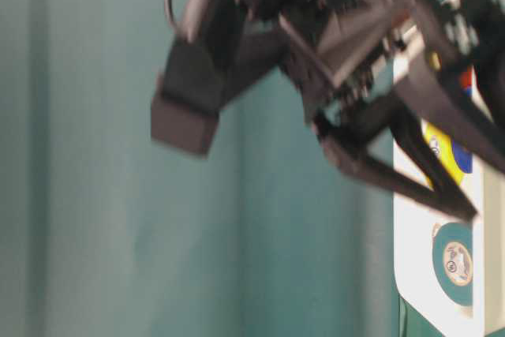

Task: Put the tape into the white case with the right arm.
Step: 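Move the right gripper to the black tape roll and grip it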

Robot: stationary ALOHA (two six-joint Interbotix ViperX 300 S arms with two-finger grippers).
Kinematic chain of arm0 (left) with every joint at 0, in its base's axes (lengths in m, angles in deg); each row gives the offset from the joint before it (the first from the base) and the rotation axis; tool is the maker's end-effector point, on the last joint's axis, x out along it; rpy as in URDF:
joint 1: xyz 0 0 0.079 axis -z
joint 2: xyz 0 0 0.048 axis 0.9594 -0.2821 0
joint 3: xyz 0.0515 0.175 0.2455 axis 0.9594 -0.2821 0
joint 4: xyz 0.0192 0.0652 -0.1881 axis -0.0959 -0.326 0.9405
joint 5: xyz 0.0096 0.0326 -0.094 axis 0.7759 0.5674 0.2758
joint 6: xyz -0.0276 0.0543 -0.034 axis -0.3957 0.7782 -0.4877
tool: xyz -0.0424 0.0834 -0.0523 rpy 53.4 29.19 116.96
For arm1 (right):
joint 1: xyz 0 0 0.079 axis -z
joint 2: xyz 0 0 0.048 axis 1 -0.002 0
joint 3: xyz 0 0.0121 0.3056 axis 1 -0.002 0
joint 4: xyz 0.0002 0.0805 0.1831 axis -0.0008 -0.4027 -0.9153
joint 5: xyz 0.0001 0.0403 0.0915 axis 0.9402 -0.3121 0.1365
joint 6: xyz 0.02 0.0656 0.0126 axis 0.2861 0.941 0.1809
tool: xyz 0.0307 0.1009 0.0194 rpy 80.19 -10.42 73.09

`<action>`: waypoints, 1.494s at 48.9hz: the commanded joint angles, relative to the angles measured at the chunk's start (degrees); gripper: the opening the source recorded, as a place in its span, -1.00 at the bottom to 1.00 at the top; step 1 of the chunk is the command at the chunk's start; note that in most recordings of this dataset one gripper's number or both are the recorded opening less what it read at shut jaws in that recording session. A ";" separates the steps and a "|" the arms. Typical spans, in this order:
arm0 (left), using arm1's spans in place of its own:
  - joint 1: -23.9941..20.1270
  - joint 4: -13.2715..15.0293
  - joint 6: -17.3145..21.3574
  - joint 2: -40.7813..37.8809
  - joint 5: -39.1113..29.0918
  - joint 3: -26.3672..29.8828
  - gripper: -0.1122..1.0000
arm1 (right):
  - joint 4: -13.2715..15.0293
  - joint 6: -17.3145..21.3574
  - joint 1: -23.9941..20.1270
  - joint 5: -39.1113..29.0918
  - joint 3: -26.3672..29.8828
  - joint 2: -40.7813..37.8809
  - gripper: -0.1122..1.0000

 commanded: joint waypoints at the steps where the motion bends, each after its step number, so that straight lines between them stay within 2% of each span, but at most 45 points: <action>1: -0.09 0.09 0.00 -0.53 0.44 0.79 -0.79 | 0.09 -0.09 -0.79 0.26 4.31 -0.97 0.50; 38: -0.09 0.09 0.00 -0.53 0.53 0.79 -0.79 | 0.00 0.62 -3.96 -2.46 22.68 -14.15 0.49; 46: -0.09 0.09 0.00 -0.53 0.53 0.79 -0.79 | 0.00 0.62 -4.83 -5.45 26.28 -17.05 0.33; 56: -0.09 0.09 0.00 -0.53 0.44 0.79 -0.79 | -0.62 0.70 -4.83 -7.91 27.77 -18.28 0.28; 66: -0.09 0.09 0.00 -0.53 0.53 0.79 -0.79 | -2.90 0.97 -5.36 -11.87 28.30 -19.07 0.27; 73: -0.09 0.09 0.00 -0.53 0.53 0.70 -0.79 | -3.08 1.93 -6.24 -14.59 29.44 -19.95 0.27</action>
